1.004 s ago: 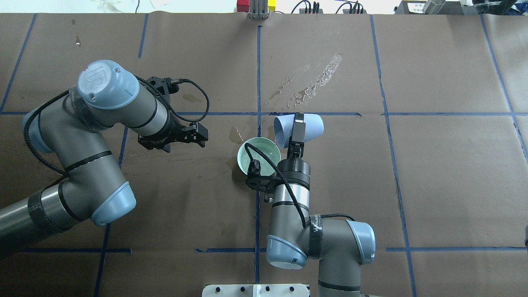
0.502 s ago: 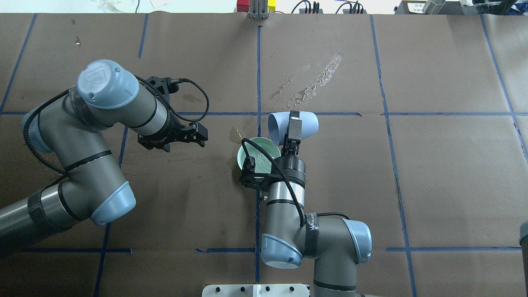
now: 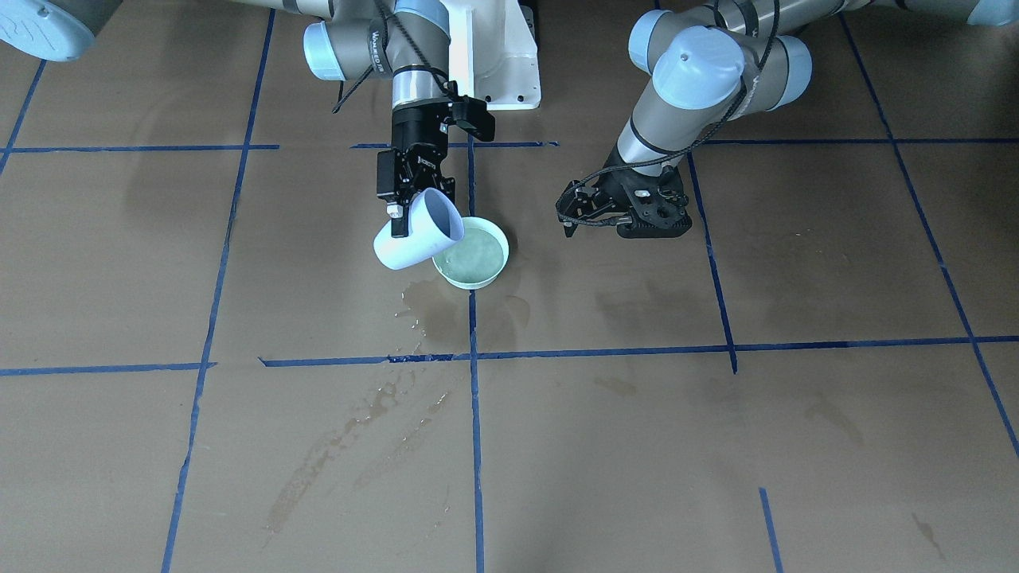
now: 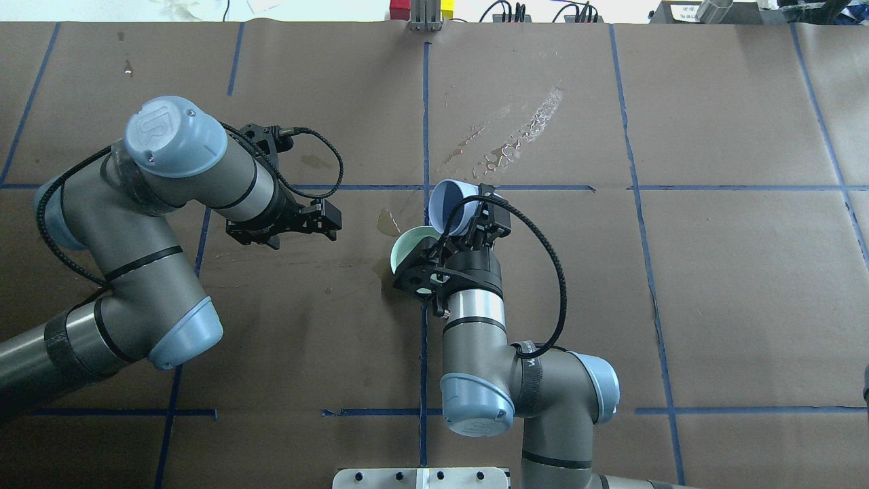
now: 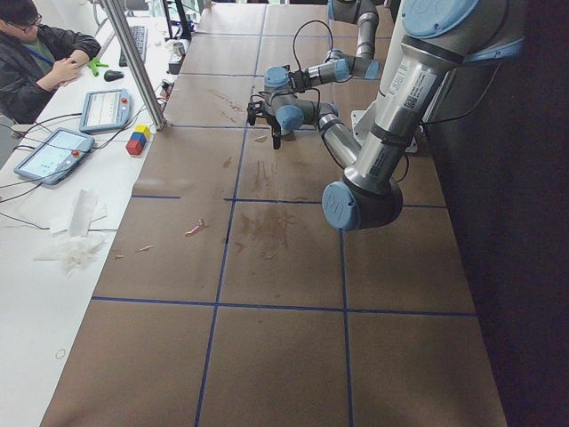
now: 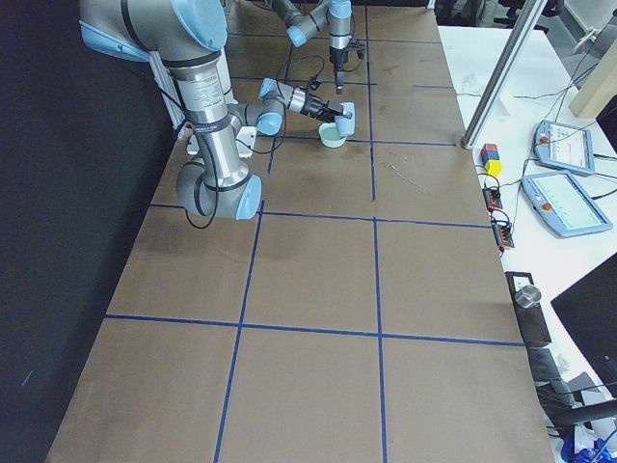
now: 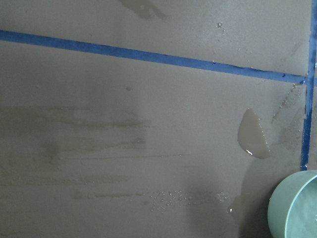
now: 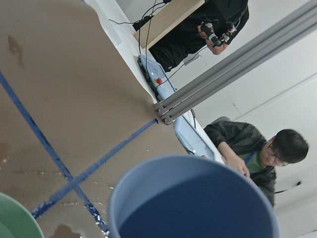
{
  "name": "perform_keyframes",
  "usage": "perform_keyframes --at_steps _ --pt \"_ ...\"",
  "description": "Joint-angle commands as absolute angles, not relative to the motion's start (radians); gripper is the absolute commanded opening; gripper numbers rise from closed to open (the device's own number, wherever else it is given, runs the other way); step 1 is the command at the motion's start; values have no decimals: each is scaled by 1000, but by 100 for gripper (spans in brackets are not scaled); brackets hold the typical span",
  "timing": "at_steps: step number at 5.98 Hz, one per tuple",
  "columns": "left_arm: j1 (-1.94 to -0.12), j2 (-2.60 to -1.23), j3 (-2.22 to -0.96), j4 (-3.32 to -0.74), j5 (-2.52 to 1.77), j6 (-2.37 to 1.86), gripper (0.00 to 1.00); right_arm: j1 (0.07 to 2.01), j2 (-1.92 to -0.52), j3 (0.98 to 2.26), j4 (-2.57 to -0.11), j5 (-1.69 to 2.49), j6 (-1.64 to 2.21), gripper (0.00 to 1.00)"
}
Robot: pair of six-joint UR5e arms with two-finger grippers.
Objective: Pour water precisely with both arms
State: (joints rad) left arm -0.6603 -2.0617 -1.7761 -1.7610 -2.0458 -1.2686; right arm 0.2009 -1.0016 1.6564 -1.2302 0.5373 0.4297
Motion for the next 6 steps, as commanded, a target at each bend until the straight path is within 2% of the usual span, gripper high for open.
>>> perform_keyframes --at_steps 1,3,5,6 --pt "-661 -2063 -1776 -1759 -2046 -1269 100 244 -1021 1695 -1155 702 770 0" --pt "-661 -2063 -1776 -1759 -2045 -1269 100 297 -1099 1796 -1129 857 1147 0" --pt "-661 -2065 -1778 -1759 -2046 -1270 100 340 -1301 1909 -1126 856 1189 0" --pt "-661 -2065 -1778 -1759 -2046 -1270 100 354 -1424 1920 -1068 853 1187 0"
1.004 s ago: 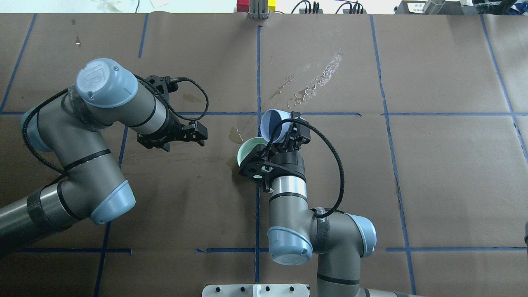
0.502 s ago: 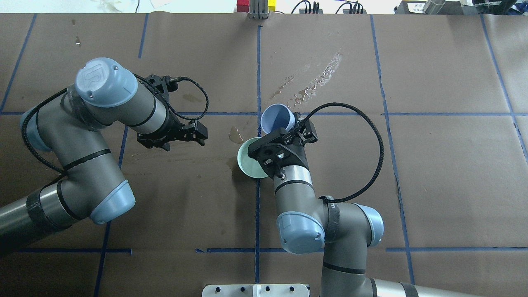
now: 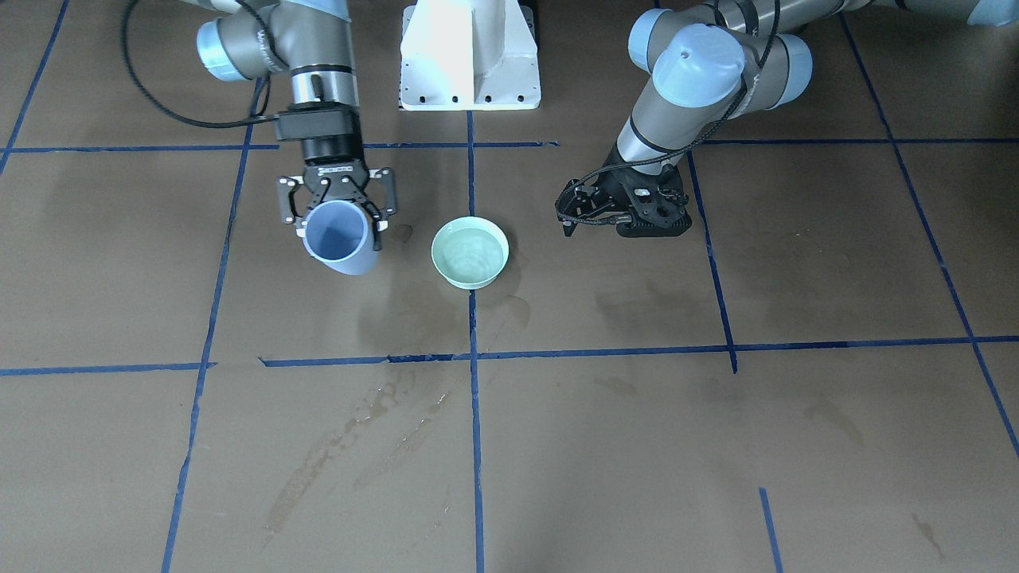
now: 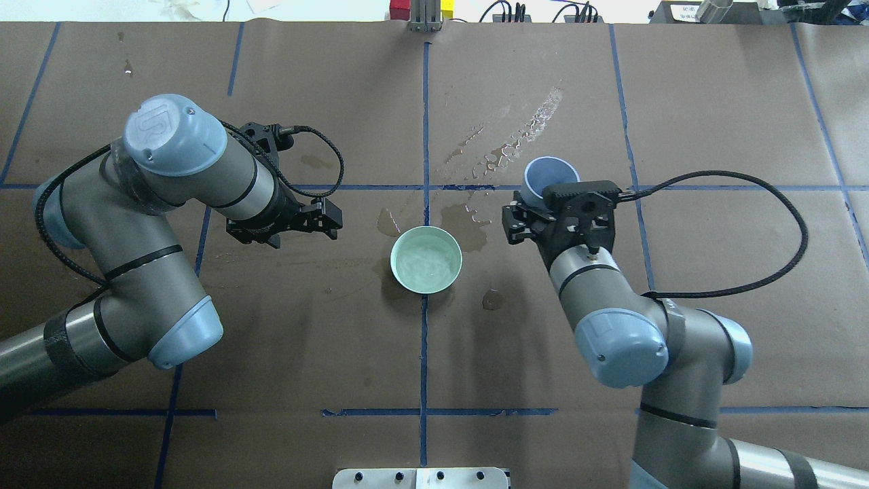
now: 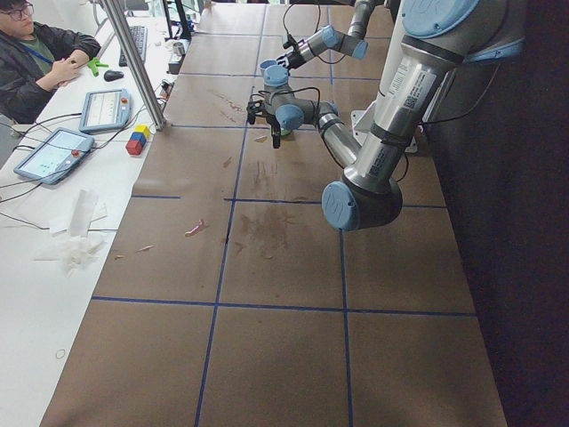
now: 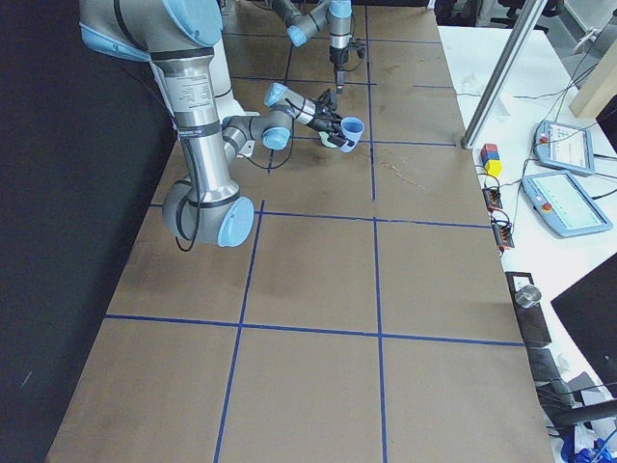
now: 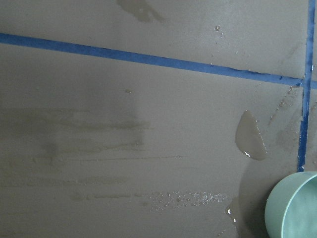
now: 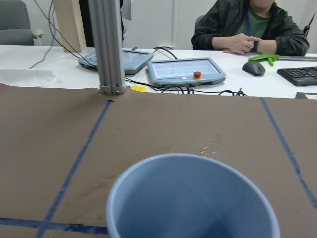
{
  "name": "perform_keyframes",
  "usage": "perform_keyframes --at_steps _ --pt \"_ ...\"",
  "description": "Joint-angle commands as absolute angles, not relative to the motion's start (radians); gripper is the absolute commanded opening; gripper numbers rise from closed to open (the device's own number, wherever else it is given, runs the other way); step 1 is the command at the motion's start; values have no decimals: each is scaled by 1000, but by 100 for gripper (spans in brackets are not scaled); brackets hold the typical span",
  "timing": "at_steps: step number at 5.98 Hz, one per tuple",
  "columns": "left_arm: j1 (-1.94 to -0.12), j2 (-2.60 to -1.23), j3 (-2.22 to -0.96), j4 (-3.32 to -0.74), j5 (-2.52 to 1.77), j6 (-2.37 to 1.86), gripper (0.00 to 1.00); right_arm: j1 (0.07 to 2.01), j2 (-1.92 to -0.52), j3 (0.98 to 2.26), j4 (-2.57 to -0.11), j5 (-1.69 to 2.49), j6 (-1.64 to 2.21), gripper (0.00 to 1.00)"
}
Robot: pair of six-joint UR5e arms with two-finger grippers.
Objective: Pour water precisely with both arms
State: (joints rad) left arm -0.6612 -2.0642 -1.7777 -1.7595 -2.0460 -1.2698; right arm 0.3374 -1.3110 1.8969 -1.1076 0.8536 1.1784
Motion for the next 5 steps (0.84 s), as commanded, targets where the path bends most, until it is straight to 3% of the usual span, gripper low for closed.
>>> perform_keyframes --at_steps 1,2,3,5 --pt "-661 -2065 -1778 -1759 -2046 -1272 100 371 -1548 1918 -885 850 1174 0" --pt "-661 -2065 -1778 -1759 -2046 -1272 100 392 -1678 1908 -768 851 1170 0" --pt "-661 -2065 -1778 -1759 -2046 -1275 100 396 -1751 1819 -598 842 1167 0" --pt "-661 -2063 -1779 -1759 -2045 -1276 100 397 -1762 1560 -261 766 1082 0"
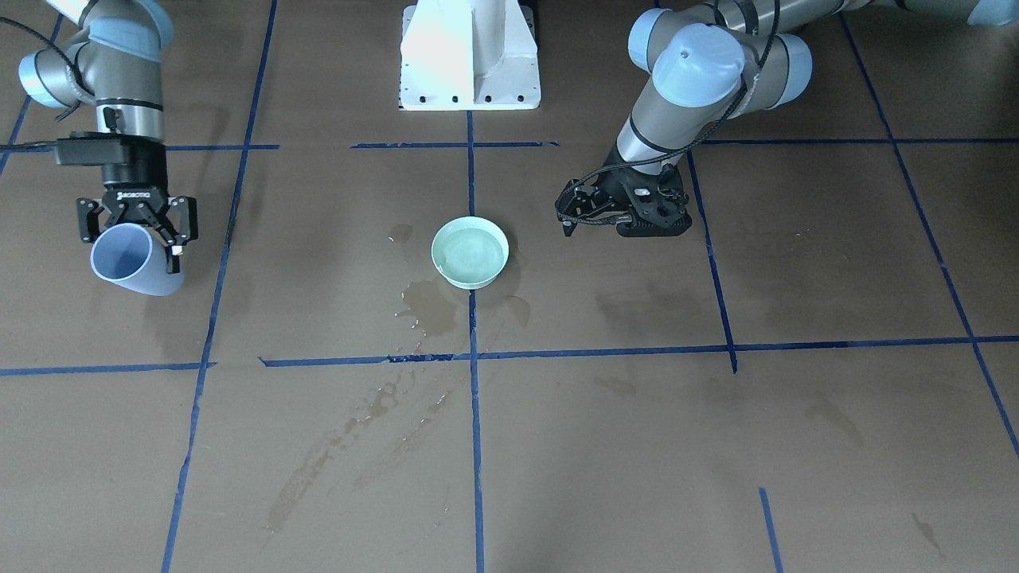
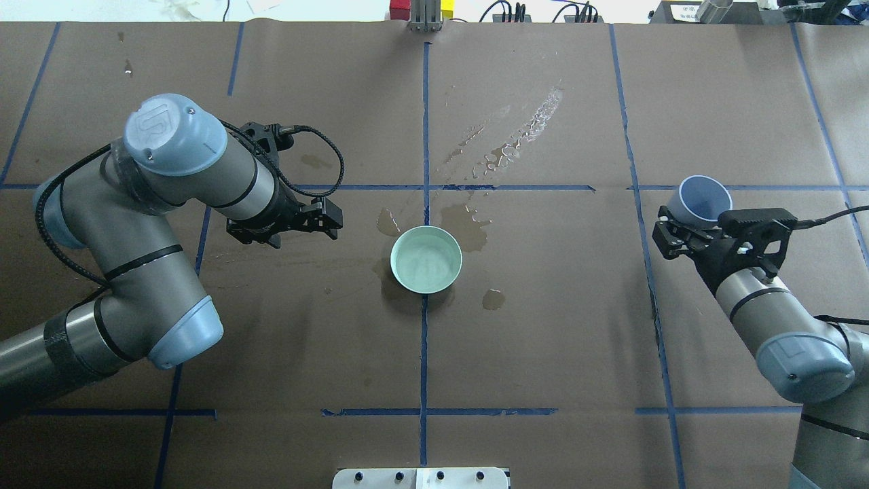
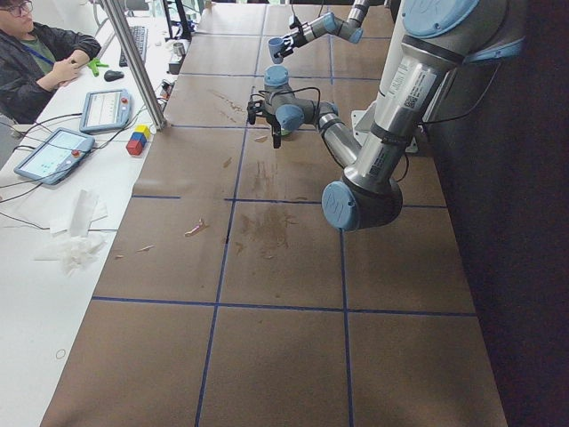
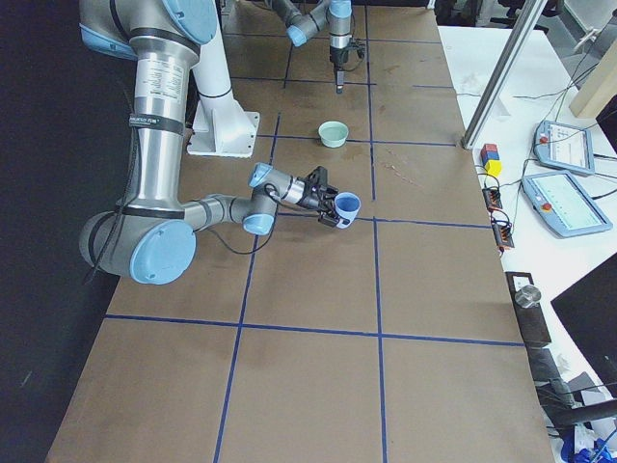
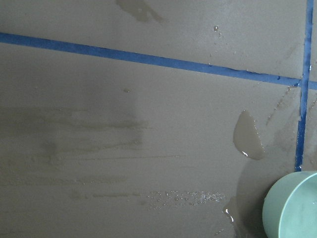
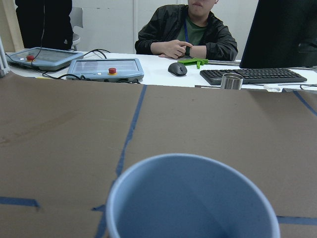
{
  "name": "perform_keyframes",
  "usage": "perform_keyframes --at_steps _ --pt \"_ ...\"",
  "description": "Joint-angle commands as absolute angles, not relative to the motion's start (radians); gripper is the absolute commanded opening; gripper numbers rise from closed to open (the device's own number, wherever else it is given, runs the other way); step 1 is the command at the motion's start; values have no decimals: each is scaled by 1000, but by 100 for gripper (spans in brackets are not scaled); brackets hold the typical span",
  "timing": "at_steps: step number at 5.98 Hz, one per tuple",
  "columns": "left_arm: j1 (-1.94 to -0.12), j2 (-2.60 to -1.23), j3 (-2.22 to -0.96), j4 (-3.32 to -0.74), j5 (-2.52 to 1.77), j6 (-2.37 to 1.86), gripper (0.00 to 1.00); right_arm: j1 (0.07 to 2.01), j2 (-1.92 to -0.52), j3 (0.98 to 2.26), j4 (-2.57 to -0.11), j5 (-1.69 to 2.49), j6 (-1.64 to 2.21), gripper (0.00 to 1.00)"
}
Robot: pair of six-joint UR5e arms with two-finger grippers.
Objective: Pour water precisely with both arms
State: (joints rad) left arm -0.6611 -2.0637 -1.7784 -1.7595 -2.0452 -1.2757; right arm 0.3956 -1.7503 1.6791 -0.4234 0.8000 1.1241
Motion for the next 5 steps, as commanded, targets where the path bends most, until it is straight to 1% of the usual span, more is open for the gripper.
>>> perform_keyframes --at_steps 1,3,4,5 --pt "-661 -2063 -1781 -1759 -2045 -1278 100 397 -1769 1511 -214 741 1080 0" --pt "-661 -2063 -1782 -1759 -2043 -1278 100 396 -1785 1497 -207 712 1081 0" --pt "-661 -2063 -1784 -1759 -2043 -1278 100 396 -1786 1493 -206 710 1081 6" --pt "-661 -2063 -1784 -1759 -2043 -1278 100 396 -1784 1494 -206 712 1083 35"
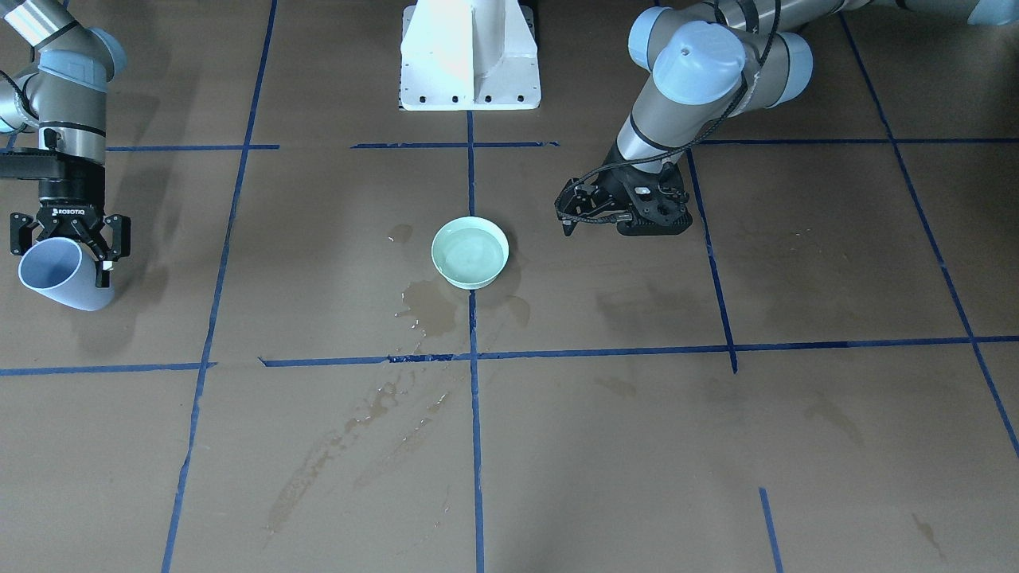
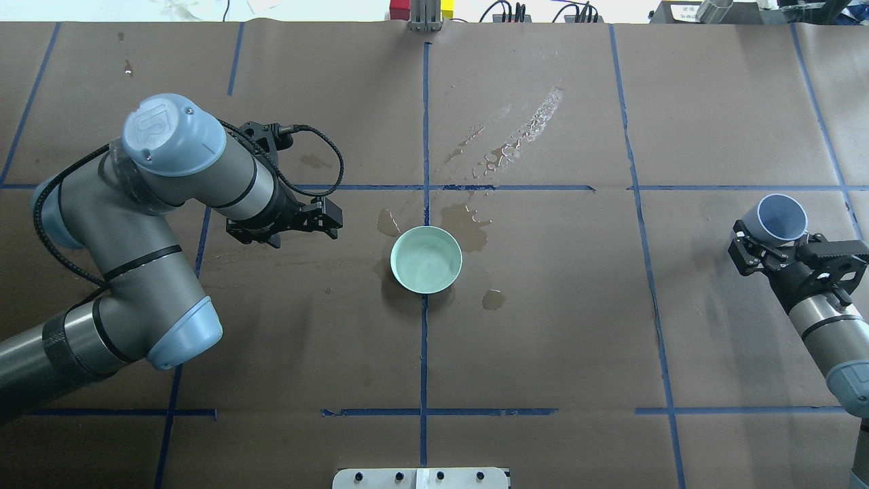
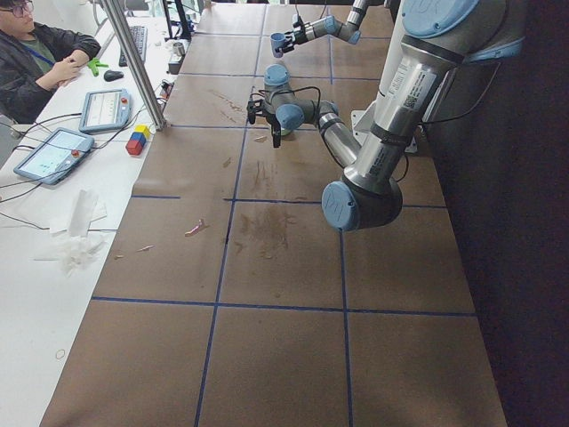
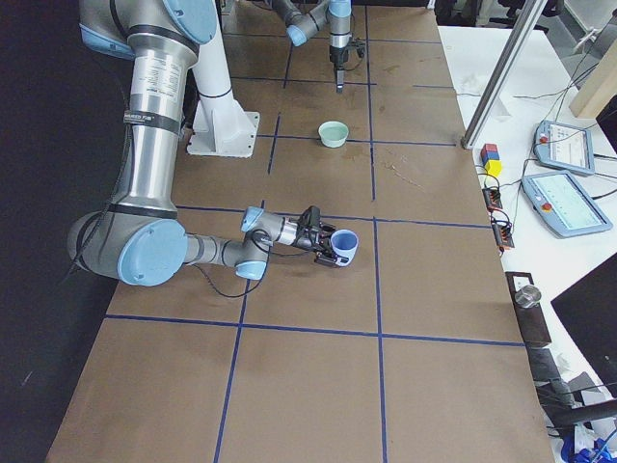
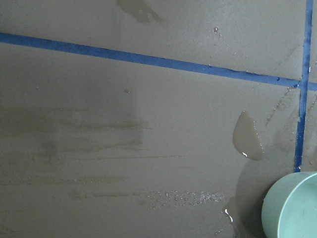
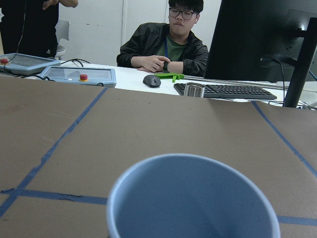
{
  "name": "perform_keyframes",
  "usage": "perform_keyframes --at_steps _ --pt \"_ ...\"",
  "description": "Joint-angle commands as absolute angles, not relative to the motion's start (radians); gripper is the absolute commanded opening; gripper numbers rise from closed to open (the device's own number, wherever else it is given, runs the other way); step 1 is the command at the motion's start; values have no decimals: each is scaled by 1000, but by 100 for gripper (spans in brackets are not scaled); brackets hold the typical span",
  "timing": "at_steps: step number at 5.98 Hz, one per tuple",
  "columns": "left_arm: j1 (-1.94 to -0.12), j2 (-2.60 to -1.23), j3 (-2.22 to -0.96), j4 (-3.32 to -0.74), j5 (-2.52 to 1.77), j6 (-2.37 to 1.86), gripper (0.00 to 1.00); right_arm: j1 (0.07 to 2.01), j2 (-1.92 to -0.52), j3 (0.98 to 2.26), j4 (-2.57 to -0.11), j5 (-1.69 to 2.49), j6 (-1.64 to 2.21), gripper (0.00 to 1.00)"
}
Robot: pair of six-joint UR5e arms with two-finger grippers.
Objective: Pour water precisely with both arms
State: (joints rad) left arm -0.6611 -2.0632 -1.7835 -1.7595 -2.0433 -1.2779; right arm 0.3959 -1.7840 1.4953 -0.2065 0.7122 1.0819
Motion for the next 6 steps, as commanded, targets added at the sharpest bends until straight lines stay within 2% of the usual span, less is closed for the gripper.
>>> perform_keyframes --at_steps 1,2,6 --pt "-661 -2062 -1784 -1759 -2043 -1278 100 394 -1783 1496 -206 710 1088 76" --pt "-661 -2062 -1784 -1759 -2043 -1278 100 394 -1781 1497 -206 712 1091 99" --pt "-661 -2062 -1784 -1759 -2045 -1276 100 393 -1772 1499 -206 704 1095 100"
